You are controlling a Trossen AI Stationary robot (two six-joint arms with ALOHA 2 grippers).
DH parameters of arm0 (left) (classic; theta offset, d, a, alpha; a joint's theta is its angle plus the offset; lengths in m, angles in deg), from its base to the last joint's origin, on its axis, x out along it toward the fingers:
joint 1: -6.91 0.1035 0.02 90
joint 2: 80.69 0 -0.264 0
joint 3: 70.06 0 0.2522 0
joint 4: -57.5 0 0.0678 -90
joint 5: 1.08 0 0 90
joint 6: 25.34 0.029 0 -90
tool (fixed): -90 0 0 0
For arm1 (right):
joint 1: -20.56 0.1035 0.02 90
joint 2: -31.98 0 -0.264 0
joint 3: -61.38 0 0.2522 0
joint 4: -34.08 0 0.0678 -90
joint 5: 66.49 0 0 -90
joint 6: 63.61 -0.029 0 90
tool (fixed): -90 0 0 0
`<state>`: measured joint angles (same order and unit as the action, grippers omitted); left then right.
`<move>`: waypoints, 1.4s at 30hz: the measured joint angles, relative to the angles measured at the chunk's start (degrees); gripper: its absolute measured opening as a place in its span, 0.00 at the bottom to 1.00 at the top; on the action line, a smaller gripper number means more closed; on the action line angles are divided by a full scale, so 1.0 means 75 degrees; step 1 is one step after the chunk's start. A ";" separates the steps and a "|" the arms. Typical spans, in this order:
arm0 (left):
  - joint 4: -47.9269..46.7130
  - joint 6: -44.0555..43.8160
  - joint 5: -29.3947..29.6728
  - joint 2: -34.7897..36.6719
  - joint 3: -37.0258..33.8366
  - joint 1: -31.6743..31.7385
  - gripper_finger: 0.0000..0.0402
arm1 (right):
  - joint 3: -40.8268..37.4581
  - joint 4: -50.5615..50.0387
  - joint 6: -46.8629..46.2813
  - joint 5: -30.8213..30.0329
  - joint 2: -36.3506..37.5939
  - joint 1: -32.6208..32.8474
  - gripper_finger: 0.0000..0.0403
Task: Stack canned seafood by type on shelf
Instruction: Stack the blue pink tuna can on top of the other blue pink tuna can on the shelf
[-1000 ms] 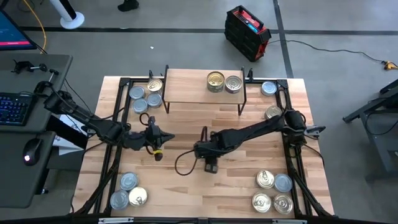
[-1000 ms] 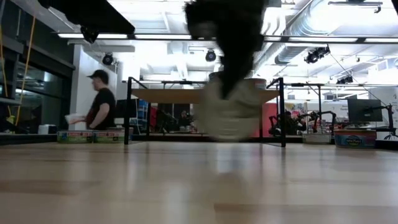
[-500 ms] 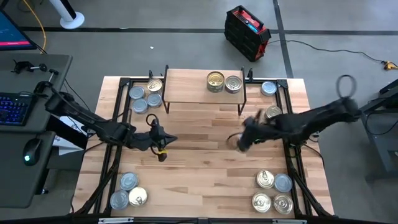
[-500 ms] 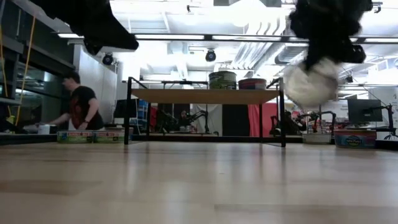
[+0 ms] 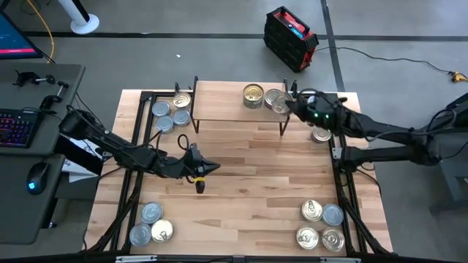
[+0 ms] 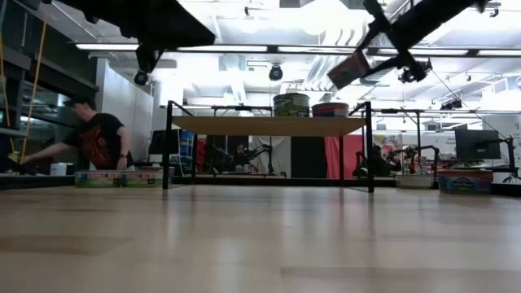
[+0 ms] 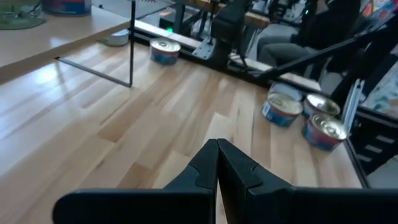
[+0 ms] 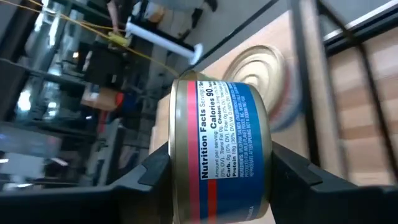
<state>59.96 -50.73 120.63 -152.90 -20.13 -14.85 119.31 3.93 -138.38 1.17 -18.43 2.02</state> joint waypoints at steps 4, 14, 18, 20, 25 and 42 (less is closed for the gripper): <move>0.0112 -0.0073 -0.0263 -0.0023 0.0000 0.0000 0.00 | 0.0000 0.0731 -0.0068 0.0406 -0.0346 -0.0746 0.41; 0.0098 -0.0212 -0.0499 -0.0020 0.0000 -0.0264 0.00 | 0.0000 0.1709 -0.0835 0.1248 -0.1429 -0.1503 0.41; 0.0080 -0.0215 -0.0506 -0.0020 0.0000 -0.0356 0.00 | 0.0000 0.1938 -0.0878 0.1243 -0.1666 -0.1611 0.44; 0.0070 -0.0220 -0.0560 -0.0020 0.0000 -0.0394 0.00 | 0.0000 0.1790 -0.1035 0.1222 -0.1755 -0.1656 0.49; -0.0012 -0.0371 -0.0563 -0.0020 0.0000 -0.0437 0.00 | 0.0006 0.1983 -0.1199 0.1056 -0.1889 -0.1697 0.58; -0.0080 -0.0393 -0.0563 -0.0017 0.0000 -0.0438 0.00 | 0.0006 0.2098 -0.1238 0.1166 -0.1886 -0.1700 0.60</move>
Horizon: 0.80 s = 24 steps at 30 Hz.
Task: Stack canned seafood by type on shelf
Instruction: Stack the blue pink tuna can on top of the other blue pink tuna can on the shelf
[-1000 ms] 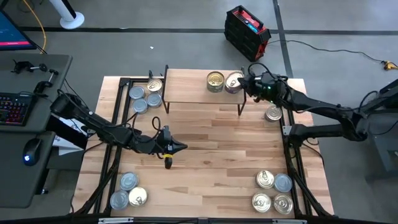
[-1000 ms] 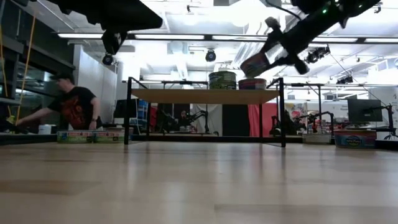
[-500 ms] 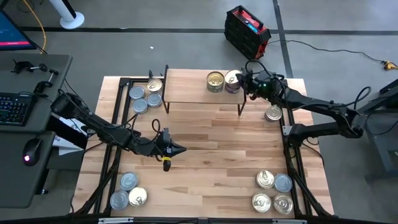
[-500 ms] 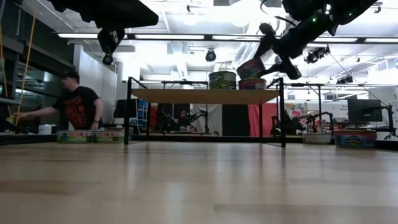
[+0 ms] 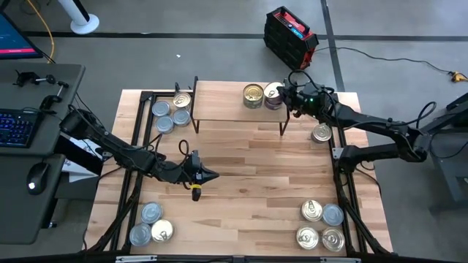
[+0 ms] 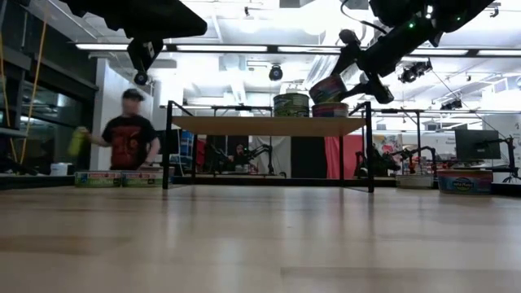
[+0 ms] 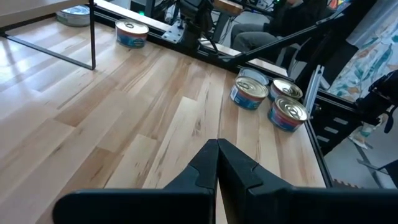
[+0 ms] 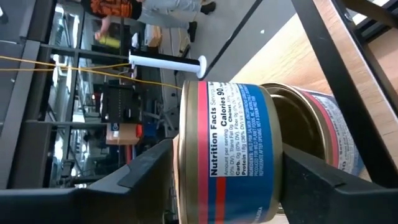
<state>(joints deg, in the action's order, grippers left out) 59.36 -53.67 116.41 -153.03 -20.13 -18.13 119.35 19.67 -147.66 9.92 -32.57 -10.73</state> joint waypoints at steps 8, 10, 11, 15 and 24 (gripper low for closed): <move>0.0003 -0.0006 0.0003 0.0000 0.0000 -0.0002 0.00 | 0.0000 -0.0362 -0.0449 -0.0143 0.0000 0.0000 0.60; 0.0003 -0.0006 0.0000 0.0000 0.0000 -0.0002 0.00 | 0.0000 -0.0420 -0.0659 -0.0139 0.0000 0.0000 0.60; 0.0003 -0.0006 0.0000 0.0000 0.0000 -0.0002 0.00 | 0.0000 -0.0457 -0.0722 -0.0139 0.0000 0.0000 0.60; 0.0006 -0.0006 0.0000 0.0000 0.0000 0.0000 0.00 | 0.0000 -0.0474 -0.0789 -0.0156 0.0000 0.0000 0.60; 0.0006 -0.0015 0.0003 0.0000 0.0000 0.0000 0.00 | 0.0000 -0.0398 -0.0789 0.0054 0.0000 0.0000 0.60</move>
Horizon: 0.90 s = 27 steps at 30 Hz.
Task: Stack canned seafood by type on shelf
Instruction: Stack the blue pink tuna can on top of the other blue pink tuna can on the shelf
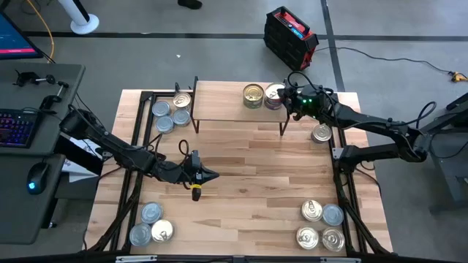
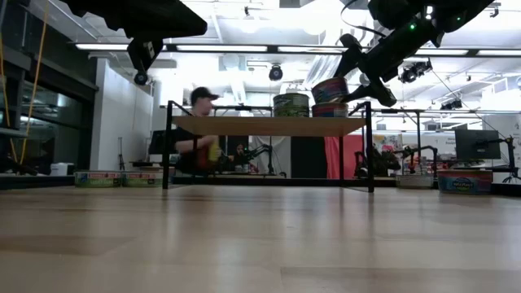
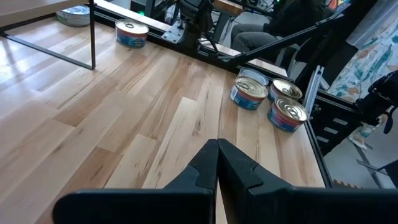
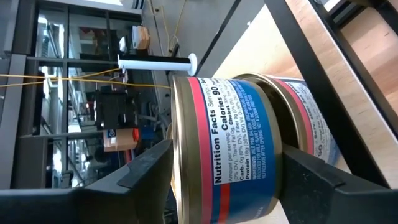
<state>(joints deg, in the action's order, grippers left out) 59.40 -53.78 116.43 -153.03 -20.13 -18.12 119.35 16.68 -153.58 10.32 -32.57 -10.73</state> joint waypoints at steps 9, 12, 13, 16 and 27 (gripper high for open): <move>-0.0010 0.0003 -0.0021 0.0000 0.0000 0.0041 0.00 | 0.0000 -0.0204 0.0259 0.0055 0.0000 0.0020 0.60; -0.0105 0.0006 -0.0026 0.0000 0.0000 0.0041 0.00 | 0.0000 -0.0207 0.0273 0.0163 0.0003 0.0020 0.60; -0.0153 0.0006 -0.0026 0.0000 0.0000 0.0041 0.00 | 0.0000 -0.0207 0.0261 0.0204 0.0003 0.0020 0.60; -0.0188 0.0017 -0.0026 0.0000 0.0000 0.0041 0.00 | 0.0000 -0.0207 0.0184 0.0225 0.0003 0.0020 0.60; -0.0194 0.0017 -0.0250 0.0003 0.0000 0.0041 0.00 | 0.0000 -0.0209 0.0375 0.0192 0.0003 -0.0029 0.60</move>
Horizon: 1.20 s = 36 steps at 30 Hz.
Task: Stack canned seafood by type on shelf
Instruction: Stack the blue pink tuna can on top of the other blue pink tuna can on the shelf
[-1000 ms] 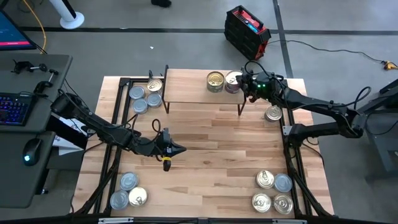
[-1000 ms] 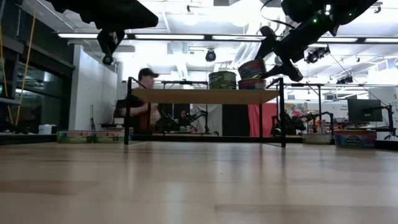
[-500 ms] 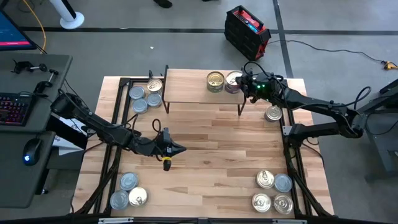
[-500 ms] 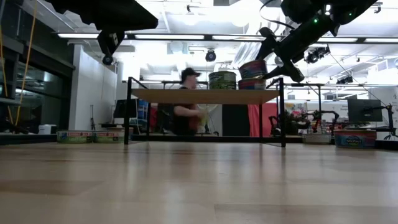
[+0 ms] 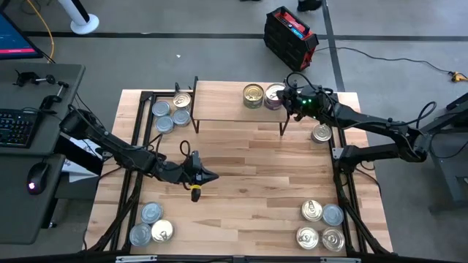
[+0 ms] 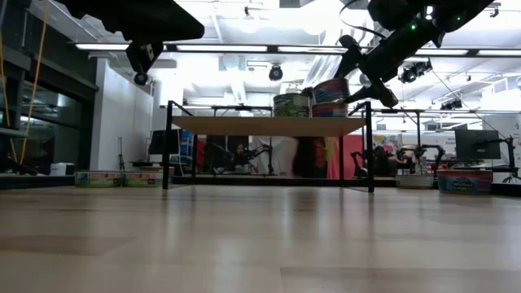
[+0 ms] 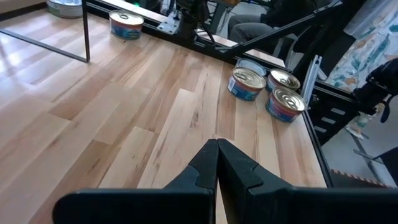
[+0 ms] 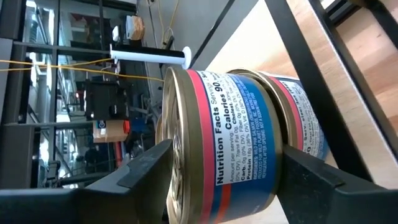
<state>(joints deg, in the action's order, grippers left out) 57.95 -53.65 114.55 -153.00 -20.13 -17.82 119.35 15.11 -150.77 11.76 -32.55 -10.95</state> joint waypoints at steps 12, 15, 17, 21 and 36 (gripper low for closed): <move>-0.0016 0.0000 -0.0003 0.0000 0.0000 0.0000 0.00 | -0.0003 0.0082 0.0486 -0.0229 0.0000 0.0000 0.64; -0.0030 0.0067 -0.0003 0.0000 0.0000 0.0000 0.00 | -0.0003 0.0116 0.0507 -0.0233 0.0000 0.0000 0.70; -0.0033 0.0058 -0.0003 0.0000 0.0000 0.0000 0.00 | -0.0003 0.0160 0.0614 -0.0228 0.0003 0.0000 0.74; -0.0033 0.0061 -0.0003 0.0000 0.0000 0.0000 0.00 | -0.0003 0.0400 0.0521 -0.0196 0.0003 0.0000 0.80; -0.0039 0.0058 -0.0002 0.0000 0.0000 0.0000 0.00 | 0.1408 -0.2144 0.0369 -0.0570 0.0003 -0.0003 0.81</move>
<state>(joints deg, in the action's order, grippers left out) 57.66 -53.21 114.54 -153.00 -20.13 -17.82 129.91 -0.97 -148.01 7.49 -32.53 -10.97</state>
